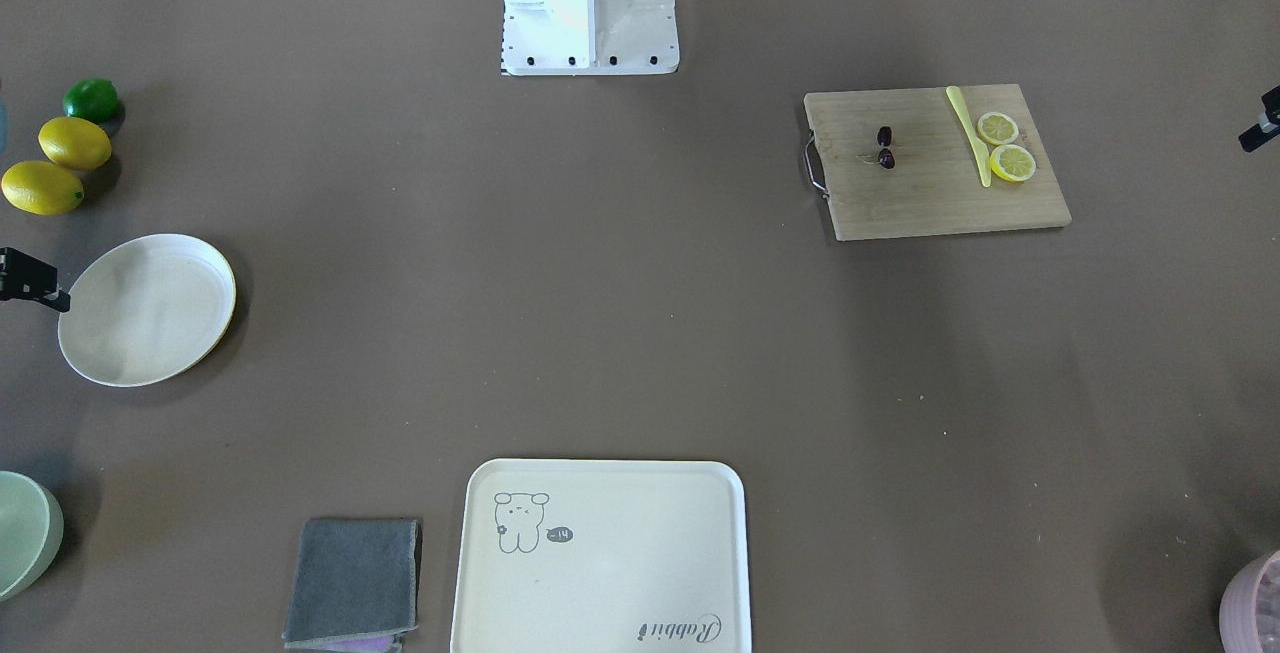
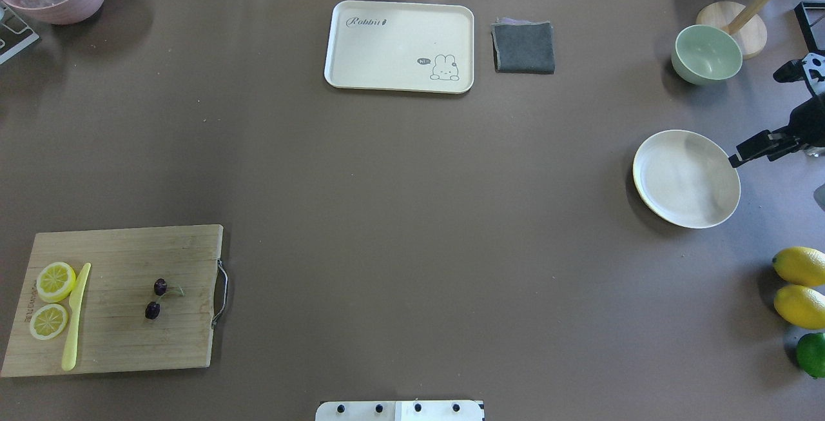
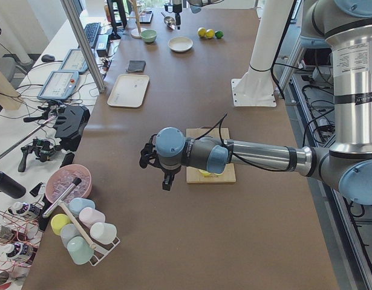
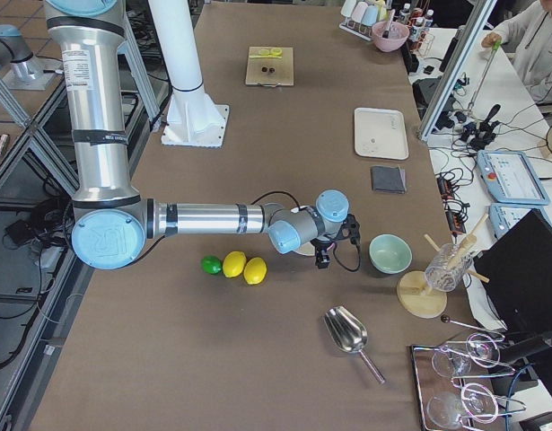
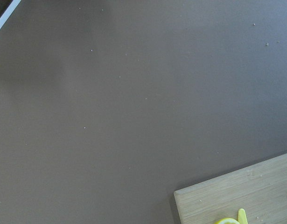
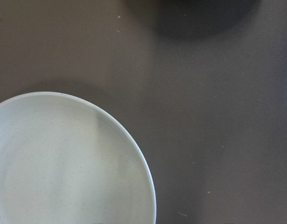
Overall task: Place red cherry on plate
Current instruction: 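Reach the right gripper to the white plate and grip its rim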
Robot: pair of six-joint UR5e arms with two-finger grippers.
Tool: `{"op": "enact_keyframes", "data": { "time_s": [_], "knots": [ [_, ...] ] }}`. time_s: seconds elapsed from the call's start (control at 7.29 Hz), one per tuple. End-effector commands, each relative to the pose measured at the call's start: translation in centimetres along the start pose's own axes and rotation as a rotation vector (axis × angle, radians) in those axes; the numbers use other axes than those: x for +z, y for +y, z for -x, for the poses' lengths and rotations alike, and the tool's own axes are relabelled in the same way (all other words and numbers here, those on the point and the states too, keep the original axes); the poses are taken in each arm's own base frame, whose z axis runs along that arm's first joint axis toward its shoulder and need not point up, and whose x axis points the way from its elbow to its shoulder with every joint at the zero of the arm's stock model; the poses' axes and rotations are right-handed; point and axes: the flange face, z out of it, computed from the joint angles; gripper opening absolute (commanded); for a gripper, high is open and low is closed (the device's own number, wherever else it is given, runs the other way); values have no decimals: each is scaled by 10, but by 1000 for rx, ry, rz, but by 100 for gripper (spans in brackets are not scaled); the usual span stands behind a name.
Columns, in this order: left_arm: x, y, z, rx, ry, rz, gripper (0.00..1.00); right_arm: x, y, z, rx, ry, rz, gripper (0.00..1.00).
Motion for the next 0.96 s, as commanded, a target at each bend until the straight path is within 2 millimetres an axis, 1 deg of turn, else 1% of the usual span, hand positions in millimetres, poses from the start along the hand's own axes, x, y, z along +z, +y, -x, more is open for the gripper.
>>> {"op": "enact_keyframes", "data": {
  "time_s": [0.0,0.14,0.27,0.41,0.82],
  "knots": [
    [1,1,0,-2,-1,2,98,23,-6,9,-20,-3,29,81],
    [1,1,1,-4,-3,2,98,28,-5,12,-25,-3,37,74],
    [1,0,2,-5,-3,3,98,29,-5,11,-25,1,37,53],
    [3,0,2,-7,-3,6,98,29,-5,12,-28,0,37,1],
    [4,0,5,-12,-3,7,98,30,-10,21,-39,-8,38,0]
  ]
}}
